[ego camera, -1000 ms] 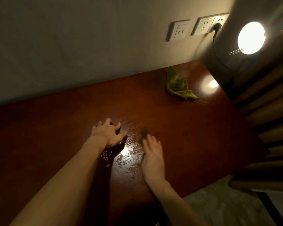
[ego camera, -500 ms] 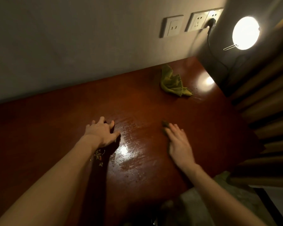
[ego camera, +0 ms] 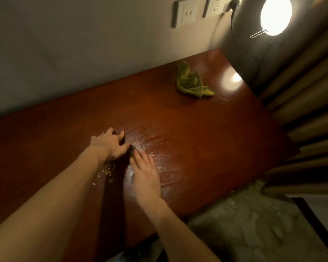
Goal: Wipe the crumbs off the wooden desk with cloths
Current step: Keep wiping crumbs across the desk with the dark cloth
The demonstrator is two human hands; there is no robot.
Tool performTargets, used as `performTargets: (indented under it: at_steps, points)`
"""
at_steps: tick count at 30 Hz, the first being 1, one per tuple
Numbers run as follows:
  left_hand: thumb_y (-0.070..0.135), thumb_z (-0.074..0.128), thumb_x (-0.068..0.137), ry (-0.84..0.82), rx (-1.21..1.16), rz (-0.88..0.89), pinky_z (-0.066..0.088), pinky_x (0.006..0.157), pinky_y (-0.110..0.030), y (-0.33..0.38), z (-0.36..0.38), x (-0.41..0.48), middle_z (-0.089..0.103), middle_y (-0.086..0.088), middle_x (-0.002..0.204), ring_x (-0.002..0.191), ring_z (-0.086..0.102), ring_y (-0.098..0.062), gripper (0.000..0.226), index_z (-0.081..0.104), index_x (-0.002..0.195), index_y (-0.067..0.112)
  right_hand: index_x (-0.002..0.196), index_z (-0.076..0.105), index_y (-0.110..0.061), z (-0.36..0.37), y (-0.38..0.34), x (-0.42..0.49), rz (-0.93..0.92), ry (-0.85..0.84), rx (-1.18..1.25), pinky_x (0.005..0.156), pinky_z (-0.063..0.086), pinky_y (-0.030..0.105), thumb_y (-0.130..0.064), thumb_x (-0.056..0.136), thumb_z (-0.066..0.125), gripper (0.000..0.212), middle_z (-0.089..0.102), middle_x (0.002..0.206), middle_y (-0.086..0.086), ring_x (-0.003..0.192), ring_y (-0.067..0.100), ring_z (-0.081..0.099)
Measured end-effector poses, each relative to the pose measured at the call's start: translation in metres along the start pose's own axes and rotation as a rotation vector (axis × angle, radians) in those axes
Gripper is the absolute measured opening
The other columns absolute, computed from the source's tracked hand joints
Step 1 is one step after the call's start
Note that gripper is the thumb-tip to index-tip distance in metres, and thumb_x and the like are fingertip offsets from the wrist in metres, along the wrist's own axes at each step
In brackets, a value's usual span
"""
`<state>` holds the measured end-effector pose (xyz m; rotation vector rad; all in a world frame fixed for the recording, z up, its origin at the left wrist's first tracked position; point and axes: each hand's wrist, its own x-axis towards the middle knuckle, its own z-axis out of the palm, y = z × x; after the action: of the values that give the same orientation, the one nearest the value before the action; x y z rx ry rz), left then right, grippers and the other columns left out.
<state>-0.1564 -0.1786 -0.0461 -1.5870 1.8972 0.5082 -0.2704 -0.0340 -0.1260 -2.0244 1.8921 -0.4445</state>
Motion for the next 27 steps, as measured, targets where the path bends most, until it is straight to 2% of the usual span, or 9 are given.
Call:
performTargets:
  at_steps: [3,5,7,9,14,17,19,22,27]
  points:
    - [0.066,0.020,0.106,0.042,0.035,0.049,0.019,0.128,-0.052,0.005,0.006,0.004,-0.004,0.002,0.176,0.161,0.012,-0.032,0.064,0.005,0.165,0.047,0.160,0.038,-0.016,-0.004,0.012,0.009,-0.083,-0.043,-0.006,0.128,-0.009,0.037,-0.012,0.100,0.054,0.062,0.025,0.171,0.004,0.161,0.022,0.009]
    - [0.062,0.020,0.107,0.141,0.034,0.129,0.012,0.130,-0.051,0.016,0.012,0.006,-0.003,0.002,0.176,0.162,0.009,-0.027,0.062,0.006,0.166,0.045,0.157,0.043,-0.020,-0.022,0.045,0.013,-0.073,-0.021,-0.016,0.129,-0.007,0.038,-0.010,0.097,0.058,0.063,0.028,0.170,0.004,0.160,0.023,0.013]
    - [0.059,0.020,0.108,0.206,0.018,0.210,0.008,0.130,-0.050,0.032,0.018,0.007,-0.001,0.003,0.176,0.162,0.008,-0.022,0.062,0.007,0.166,0.042,0.156,0.043,-0.023,-0.046,0.090,0.018,0.027,0.022,-0.043,0.132,0.003,0.046,-0.005,0.094,0.059,0.066,0.026,0.169,0.002,0.160,0.023,0.013]
    - [0.058,0.019,0.109,0.243,-0.013,0.288,0.006,0.129,-0.049,0.056,0.023,0.006,-0.001,0.003,0.176,0.162,0.007,-0.021,0.061,0.006,0.166,0.041,0.152,0.050,-0.019,-0.076,0.148,0.021,0.111,0.084,-0.045,0.130,0.015,0.052,0.003,0.093,0.057,0.064,0.036,0.165,0.005,0.157,0.027,0.025]
    - [0.068,0.015,0.105,0.246,-0.084,0.290,0.001,0.128,-0.055,0.115,0.035,0.008,-0.011,0.003,0.175,0.160,-0.009,-0.038,0.063,0.002,0.164,0.049,0.150,0.053,-0.013,-0.150,0.303,-0.006,0.369,0.112,-0.084,0.127,0.019,0.055,0.002,0.098,0.049,0.055,0.041,0.163,0.010,0.154,0.034,0.032]
    - [0.073,0.012,0.102,0.219,-0.075,0.254,-0.006,0.128,-0.058,0.122,0.035,0.010,-0.016,0.002,0.174,0.159,-0.014,-0.040,0.066,-0.003,0.162,0.052,0.152,0.051,-0.014,-0.176,0.362,-0.037,0.468,0.120,-0.120,0.127,0.017,0.056,-0.014,0.097,0.040,0.056,0.040,0.164,0.009,0.155,0.033,0.030]
    - [0.074,0.010,0.101,0.211,-0.042,0.256,-0.007,0.128,-0.059,0.121,0.030,0.011,-0.014,0.002,0.174,0.160,-0.010,-0.040,0.066,-0.002,0.162,0.053,0.154,0.048,-0.016,-0.178,0.372,-0.048,0.510,0.136,-0.104,0.129,0.012,0.052,-0.018,0.101,0.036,0.055,0.037,0.166,0.006,0.157,0.030,0.025]
    - [0.073,0.010,0.102,0.188,0.000,0.247,-0.005,0.128,-0.058,0.121,0.023,0.011,-0.008,0.002,0.175,0.160,-0.003,-0.042,0.065,0.003,0.163,0.053,0.157,0.045,-0.017,-0.163,0.349,-0.050,0.559,0.203,-0.098,0.131,0.008,0.046,-0.010,0.105,0.042,0.052,0.034,0.168,0.004,0.158,0.026,0.020]
    - [0.068,0.010,0.105,0.157,-0.002,0.269,-0.003,0.129,-0.055,0.118,0.014,0.009,-0.004,0.002,0.176,0.160,0.001,-0.043,0.062,0.007,0.164,0.050,0.155,0.048,-0.015,-0.112,0.244,-0.046,0.481,0.198,-0.128,0.130,0.014,0.044,-0.007,0.100,0.051,0.056,0.037,0.166,0.004,0.157,0.025,0.026]
